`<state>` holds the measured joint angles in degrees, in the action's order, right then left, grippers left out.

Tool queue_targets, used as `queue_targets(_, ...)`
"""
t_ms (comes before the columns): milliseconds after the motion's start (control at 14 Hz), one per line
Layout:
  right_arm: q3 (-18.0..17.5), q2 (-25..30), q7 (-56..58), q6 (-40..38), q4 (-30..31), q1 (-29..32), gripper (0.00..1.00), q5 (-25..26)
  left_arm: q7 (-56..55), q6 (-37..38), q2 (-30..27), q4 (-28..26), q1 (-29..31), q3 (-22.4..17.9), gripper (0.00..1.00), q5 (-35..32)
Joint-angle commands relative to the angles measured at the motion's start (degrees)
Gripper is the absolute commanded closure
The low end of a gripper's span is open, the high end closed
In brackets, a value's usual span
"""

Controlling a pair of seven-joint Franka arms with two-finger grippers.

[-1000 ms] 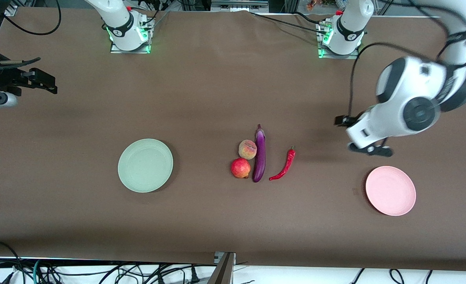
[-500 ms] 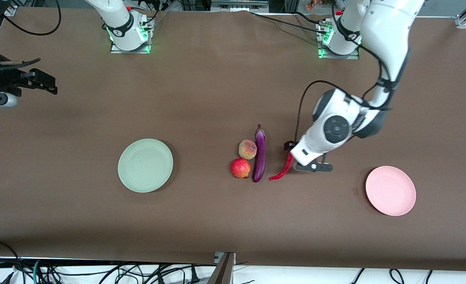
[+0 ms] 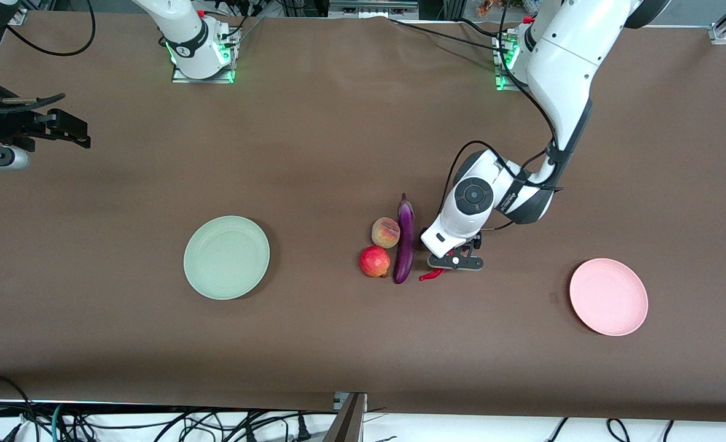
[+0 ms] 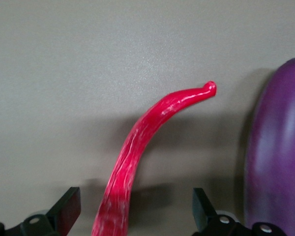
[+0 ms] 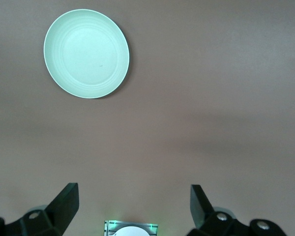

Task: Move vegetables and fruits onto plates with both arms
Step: 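Reach the left gripper to the red chili and grasp it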

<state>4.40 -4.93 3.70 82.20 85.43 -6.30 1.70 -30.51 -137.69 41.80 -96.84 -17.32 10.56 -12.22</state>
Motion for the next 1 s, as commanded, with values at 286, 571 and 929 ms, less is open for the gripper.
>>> queue_targets(286,-0.70,-0.78,0.44,-0.29,-1.06,0.58,0.00,0.49,0.27,-0.74,0.48,1.04,0.01,-0.27,1.00,-2.10)
queue_targets(571,-0.70,-0.78,-0.09,-0.20,-1.06,0.58,0.00,0.41,0.27,7.59,-4.70,1.39,1.06,-1.41,1.00,-4.65)
queue_targets(929,-0.79,-2.80,0.00,1.73,-0.62,0.23,0.00,-2.21,14.54,15.88,-10.95,1.92,9.73,-1.86,1.00,-6.76)
